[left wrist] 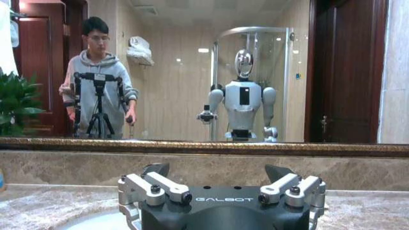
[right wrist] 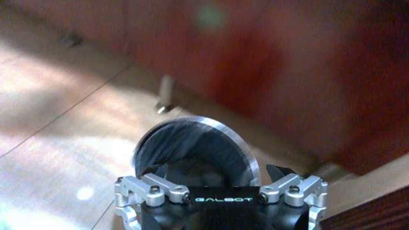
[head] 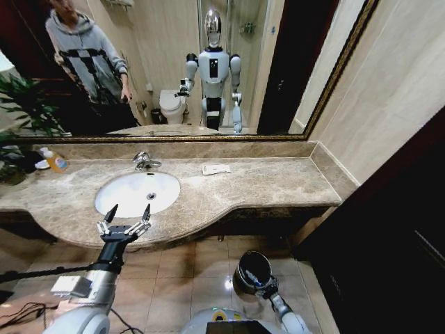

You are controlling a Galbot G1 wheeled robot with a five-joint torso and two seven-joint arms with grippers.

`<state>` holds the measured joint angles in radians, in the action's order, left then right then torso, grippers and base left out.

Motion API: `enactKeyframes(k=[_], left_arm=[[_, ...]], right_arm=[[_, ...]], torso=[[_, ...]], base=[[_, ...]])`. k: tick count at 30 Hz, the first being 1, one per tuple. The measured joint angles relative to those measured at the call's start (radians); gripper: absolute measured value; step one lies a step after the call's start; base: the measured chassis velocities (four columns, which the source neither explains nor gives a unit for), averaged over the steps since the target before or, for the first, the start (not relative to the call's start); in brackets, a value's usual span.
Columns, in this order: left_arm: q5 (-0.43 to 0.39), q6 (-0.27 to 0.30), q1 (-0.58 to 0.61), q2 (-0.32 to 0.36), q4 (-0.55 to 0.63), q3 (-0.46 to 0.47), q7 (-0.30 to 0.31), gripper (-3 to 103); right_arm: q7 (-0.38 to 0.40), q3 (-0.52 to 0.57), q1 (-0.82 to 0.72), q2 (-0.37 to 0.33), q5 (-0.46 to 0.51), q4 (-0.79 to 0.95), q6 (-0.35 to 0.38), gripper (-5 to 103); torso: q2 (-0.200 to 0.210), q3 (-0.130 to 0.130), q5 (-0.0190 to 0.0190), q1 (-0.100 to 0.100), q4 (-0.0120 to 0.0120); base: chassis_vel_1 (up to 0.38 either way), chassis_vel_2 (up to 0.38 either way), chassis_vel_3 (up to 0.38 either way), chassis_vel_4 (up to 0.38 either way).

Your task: Pick up the trash from the sink and place it in the trash bin.

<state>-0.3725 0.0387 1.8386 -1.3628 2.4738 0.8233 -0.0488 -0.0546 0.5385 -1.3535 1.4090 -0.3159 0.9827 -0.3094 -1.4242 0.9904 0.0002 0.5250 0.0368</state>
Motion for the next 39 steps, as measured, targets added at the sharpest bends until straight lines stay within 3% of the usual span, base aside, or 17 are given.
enactKeyframes(k=[3, 11, 15, 21, 26, 32, 36, 37, 39], left_arm=[[0.000, 0.000, 0.000, 0.000, 0.000, 0.000, 0.000, 100], [0.000, 0.000, 0.000, 0.000, 0.000, 0.000, 0.000, 100], [0.000, 0.000, 0.000, 0.000, 0.000, 0.000, 0.000, 100], [0.000, 0.000, 0.000, 0.000, 0.000, 0.000, 0.000, 100], [0.000, 0.000, 0.000, 0.000, 0.000, 0.000, 0.000, 100], [0.000, 0.000, 0.000, 0.000, 0.000, 0.000, 0.000, 100], [0.000, 0.000, 0.000, 0.000, 0.000, 0.000, 0.000, 100], [0.000, 0.000, 0.000, 0.000, 0.000, 0.000, 0.000, 100], [0.000, 0.000, 0.000, 0.000, 0.000, 0.000, 0.000, 100]], right_arm=[[0.013, 0.037, -0.085, -0.010, 0.119, 0.206, 0.002, 100], [0.008, 0.120, -0.251, -0.027, 0.232, 0.534, 0.014, 100], [-0.002, 0.126, -0.376, -0.035, 0.351, 0.729, 0.072, 100], [-0.003, 0.140, -0.478, -0.021, 0.412, 0.987, 0.094, 100], [-0.018, 0.150, -0.484, -0.024, 0.438, 1.103, 0.113, 100], [-0.067, 0.112, -0.423, -0.072, 0.514, 1.270, 0.253, 100], [-0.086, 0.058, -0.265, -0.194, 0.556, 1.317, 0.404, 100], [-0.086, 0.058, -0.265, -0.194, 0.556, 1.317, 0.404, 100], [-0.098, 0.035, -0.181, -0.264, 0.593, 1.286, 0.452, 100]], torso=[[0.000, 0.000, -0.0001, 0.000, 0.0001], [0.000, 0.000, -0.0003, 0.000, 0.0001], [0.000, 0.000, -0.0003, 0.000, -0.0003], [0.000, 0.000, -0.0003, 0.000, -0.0001], [0.000, 0.000, -0.0003, 0.000, -0.0001], [0.000, 0.000, -0.0002, 0.000, -0.0002], [0.000, 0.000, -0.0001, 0.000, 0.0000], [0.000, 0.000, -0.0001, 0.000, 0.0000], [0.000, 0.000, -0.0001, 0.000, 0.0001]], base=[[0.000, 0.000, 0.000, 0.000], [0.000, 0.000, 0.000, 0.000], [0.000, 0.000, 0.000, 0.000], [0.000, 0.000, 0.000, 0.000], [0.000, 0.000, 0.000, 0.000], [0.000, 0.000, 0.000, 0.000], [0.000, 0.000, 0.000, 0.000], [0.000, 0.000, 0.000, 0.000], [0.000, 0.000, 0.000, 0.000]])
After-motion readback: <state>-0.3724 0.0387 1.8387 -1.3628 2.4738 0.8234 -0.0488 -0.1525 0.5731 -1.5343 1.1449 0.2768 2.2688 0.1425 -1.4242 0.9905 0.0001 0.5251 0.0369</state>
